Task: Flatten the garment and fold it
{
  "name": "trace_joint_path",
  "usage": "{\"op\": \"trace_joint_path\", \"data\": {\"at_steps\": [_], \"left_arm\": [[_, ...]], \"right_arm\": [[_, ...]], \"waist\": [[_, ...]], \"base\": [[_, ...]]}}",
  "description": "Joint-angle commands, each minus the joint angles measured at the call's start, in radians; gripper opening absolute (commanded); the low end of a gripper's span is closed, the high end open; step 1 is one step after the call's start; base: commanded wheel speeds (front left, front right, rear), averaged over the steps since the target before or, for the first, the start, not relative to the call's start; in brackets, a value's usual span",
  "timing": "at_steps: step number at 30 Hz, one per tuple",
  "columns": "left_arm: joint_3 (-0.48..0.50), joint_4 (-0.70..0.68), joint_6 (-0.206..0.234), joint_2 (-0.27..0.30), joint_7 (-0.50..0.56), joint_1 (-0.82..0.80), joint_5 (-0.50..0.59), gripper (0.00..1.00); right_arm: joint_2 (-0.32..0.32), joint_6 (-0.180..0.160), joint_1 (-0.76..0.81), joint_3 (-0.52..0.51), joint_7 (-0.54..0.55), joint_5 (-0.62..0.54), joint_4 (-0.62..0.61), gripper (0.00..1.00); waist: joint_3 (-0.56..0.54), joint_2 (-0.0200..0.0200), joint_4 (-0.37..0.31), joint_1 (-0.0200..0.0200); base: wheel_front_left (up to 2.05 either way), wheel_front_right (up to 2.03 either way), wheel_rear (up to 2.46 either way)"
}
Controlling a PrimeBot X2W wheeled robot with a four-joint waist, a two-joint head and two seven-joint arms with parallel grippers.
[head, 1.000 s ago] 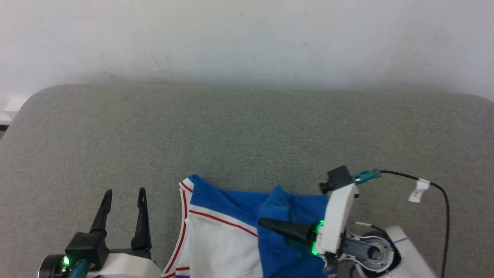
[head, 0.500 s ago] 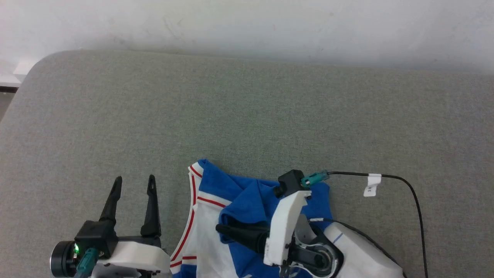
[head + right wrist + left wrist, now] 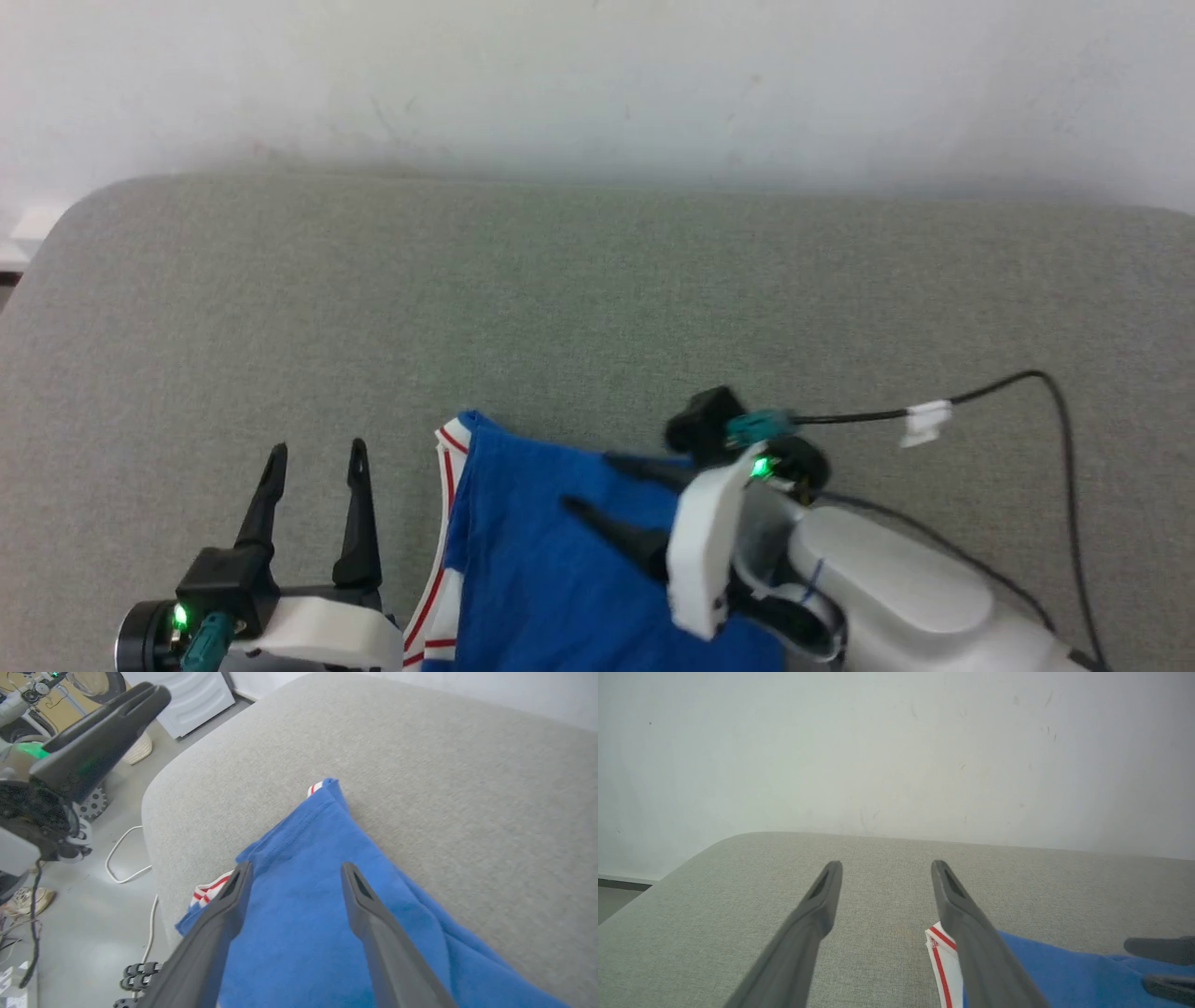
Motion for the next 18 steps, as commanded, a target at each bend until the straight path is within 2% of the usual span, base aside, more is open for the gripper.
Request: {"op": "trace_joint_path", "data": {"at_steps": [1, 6, 7, 9, 12, 18], "left_arm": [[0.005, -0.002, 0.003, 0.001, -0.005, 0.021, -0.004, 1.0], [0.009, -0.003, 0.008, 0.009, -0.003, 0.047, -0.009, 1.0], [0.009, -0.003, 0.008, 0.009, -0.003, 0.047, -0.009, 1.0], [0.009, -0.004, 0.01, 0.011, -0.001, 0.057, -0.011, 1.0], [0.01, -0.004, 0.012, 0.015, 0.002, 0.07, -0.014, 1.0], [0.008, 0.005, 0.01, 0.025, 0.01, 0.093, -0.022, 1.0]], "right_arm": [[-0.028, -0.001, 0.006, -0.039, -0.079, -0.047, 0.021, 1.0], [-0.084, -0.001, 0.087, -0.207, -0.272, -0.203, 0.072, 1.0], [-0.084, -0.001, 0.087, -0.207, -0.272, -0.203, 0.072, 1.0], [-0.097, -0.001, 0.135, -0.31, -0.325, -0.278, 0.066, 1.0], [-0.105, -0.001, 0.231, -0.465, -0.348, -0.386, 0.006, 1.0], [-0.089, -0.001, 0.459, -0.739, -0.351, -0.534, -0.193, 1.0]], "waist": [[-0.031, 0.0, -0.032, 0.0001], [-0.057, 0.0, -0.069, 0.0001], [-0.057, 0.0, -0.069, 0.0001], [-0.066, 0.0, -0.083, 0.0001], [-0.077, 0.0, -0.103, 0.0001], [-0.104, 0.0, -0.128, 0.0001]], "base": [[0.0, 0.0, 0.0], [0.0, 0.0, 0.0], [0.0, 0.0, 0.0], [0.0, 0.0, 0.0], [0.0, 0.0, 0.0], [0.0, 0.0, 0.0]]}}
